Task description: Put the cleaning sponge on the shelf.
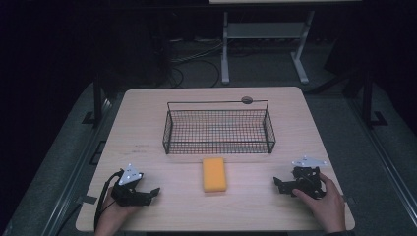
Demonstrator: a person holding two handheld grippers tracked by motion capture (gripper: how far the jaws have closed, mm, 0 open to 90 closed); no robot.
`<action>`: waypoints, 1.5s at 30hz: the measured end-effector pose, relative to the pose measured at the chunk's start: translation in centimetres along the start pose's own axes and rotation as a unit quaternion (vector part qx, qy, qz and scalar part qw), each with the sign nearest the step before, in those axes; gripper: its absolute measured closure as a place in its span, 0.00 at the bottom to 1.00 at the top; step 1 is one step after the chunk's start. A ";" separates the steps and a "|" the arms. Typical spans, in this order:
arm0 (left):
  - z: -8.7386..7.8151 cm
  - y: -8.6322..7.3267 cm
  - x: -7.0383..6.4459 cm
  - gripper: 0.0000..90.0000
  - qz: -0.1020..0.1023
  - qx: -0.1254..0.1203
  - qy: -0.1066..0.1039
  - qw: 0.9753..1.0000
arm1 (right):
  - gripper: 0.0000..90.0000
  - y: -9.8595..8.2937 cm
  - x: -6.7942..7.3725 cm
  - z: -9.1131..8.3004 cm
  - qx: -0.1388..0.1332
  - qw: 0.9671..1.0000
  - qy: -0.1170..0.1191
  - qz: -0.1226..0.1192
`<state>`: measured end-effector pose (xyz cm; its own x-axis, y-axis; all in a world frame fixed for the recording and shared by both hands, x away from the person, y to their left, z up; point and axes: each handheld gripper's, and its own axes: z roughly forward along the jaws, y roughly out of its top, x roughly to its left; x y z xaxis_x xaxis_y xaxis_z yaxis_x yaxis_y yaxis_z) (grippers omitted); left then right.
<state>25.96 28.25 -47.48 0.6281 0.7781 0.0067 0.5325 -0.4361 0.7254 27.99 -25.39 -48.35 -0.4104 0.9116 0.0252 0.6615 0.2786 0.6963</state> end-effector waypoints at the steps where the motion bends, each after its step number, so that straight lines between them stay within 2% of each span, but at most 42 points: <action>1: 0.0 0.0 0.0 0.14 0.000 0.000 0.000 1.000 | 0.00 0.0 0.0 0.0 0.000 1.000 0.000 0.000; 18: 0.0 0.3 0.1 0.16 -0.001 0.007 0.004 1.000 | 0.00 0.0 0.0 0.0 0.000 1.000 0.000 0.001; 22: -0.4 0.5 0.1 0.26 -0.002 0.007 0.000 1.000 | 0.00 0.0 0.0 0.0 0.000 1.000 0.000 0.000; 28: -0.8 1.1 0.0 0.47 -0.005 0.003 -0.010 1.000 | 0.00 0.0 0.0 0.0 0.000 1.000 0.000 0.000; 30: -1.0 1.5 -0.1 0.57 -0.001 0.003 -0.021 1.000 | 0.00 0.0 0.0 0.0 0.000 1.000 0.000 0.000; 37: -0.8 2.5 -0.5 0.90 0.011 0.008 -0.038 0.999 | 0.00 0.0 0.0 0.0 -0.001 1.000 0.001 0.001; 39: -0.7 2.7 -0.6 0.97 0.011 0.011 -0.039 0.999 | 0.00 0.0 0.0 0.0 -0.001 1.000 0.001 0.001; 45: -0.2 3.9 -1.0 1.00 0.012 0.012 -0.047 0.999 | 0.00 0.0 0.0 0.0 -0.001 1.000 0.000 0.000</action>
<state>27.30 25.86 -44.56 0.6903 0.7224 -0.0414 0.5300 -0.4659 0.7085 28.00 -25.39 -48.37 -0.4108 0.9114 0.0260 0.6600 0.2776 0.6981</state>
